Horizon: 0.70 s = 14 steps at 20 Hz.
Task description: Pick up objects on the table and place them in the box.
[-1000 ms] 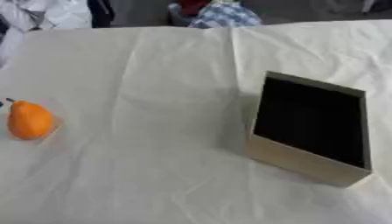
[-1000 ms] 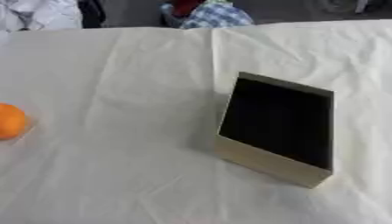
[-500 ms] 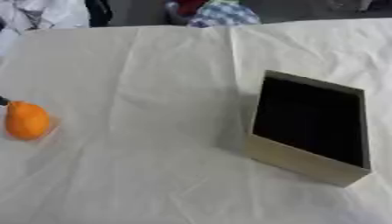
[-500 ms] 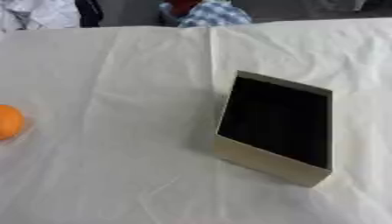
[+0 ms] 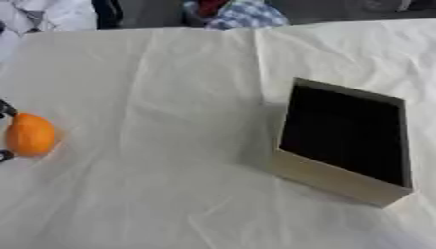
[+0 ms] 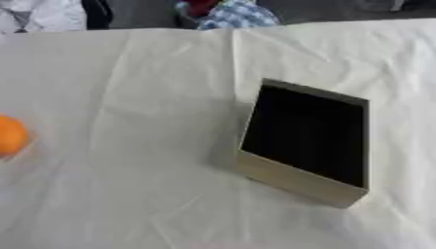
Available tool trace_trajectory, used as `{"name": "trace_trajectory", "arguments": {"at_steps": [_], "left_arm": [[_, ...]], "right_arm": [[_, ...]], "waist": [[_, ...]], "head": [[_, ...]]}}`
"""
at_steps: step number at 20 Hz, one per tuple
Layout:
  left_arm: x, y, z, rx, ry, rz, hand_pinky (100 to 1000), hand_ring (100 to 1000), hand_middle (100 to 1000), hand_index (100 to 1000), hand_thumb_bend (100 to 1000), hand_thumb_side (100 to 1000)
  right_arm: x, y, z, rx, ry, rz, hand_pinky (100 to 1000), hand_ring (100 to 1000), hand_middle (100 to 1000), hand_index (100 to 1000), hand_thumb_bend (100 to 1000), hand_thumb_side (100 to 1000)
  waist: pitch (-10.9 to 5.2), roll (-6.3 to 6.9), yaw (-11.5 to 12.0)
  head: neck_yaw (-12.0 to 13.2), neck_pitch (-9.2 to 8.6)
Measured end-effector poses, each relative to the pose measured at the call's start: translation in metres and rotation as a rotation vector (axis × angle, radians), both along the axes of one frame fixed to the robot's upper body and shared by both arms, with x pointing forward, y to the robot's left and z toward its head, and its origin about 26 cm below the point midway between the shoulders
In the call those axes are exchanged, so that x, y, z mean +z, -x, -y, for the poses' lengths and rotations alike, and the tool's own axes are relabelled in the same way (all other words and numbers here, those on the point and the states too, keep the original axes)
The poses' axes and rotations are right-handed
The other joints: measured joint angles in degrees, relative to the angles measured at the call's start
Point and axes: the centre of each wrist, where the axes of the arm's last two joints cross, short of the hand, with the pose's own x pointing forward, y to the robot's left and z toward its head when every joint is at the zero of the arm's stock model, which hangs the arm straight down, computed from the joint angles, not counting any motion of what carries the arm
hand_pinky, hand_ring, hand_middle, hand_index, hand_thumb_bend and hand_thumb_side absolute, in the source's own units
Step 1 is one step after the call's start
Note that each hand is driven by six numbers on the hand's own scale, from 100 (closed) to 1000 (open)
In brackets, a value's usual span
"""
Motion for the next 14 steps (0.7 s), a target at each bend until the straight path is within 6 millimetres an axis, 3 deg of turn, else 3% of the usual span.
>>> {"name": "trace_trajectory", "arguments": {"at_steps": [3,8,14], "left_arm": [[-0.001,-0.002,0.002,-0.002,-0.013,0.032,649,754,660,711,416,100],[-0.005,-0.004,0.001,0.009,-0.049,0.087,583,689,598,655,409,100],[-0.013,-0.004,0.0,0.009,-0.036,0.098,471,597,542,585,204,100]], "right_arm": [[0.0,0.0,0.0,0.002,-0.001,0.0,583,684,574,774,100,808],[0.0,0.0,0.0,0.006,-0.005,-0.001,583,684,574,774,100,808],[0.0,0.0,0.0,0.008,-0.006,-0.001,584,685,574,775,100,808]], "waist": [[0.01,0.0,-0.02],[0.05,0.03,-0.07],[0.11,0.05,-0.1]], "head": [[0.1,-0.01],[0.1,-0.14],[-0.33,-0.19]]}}
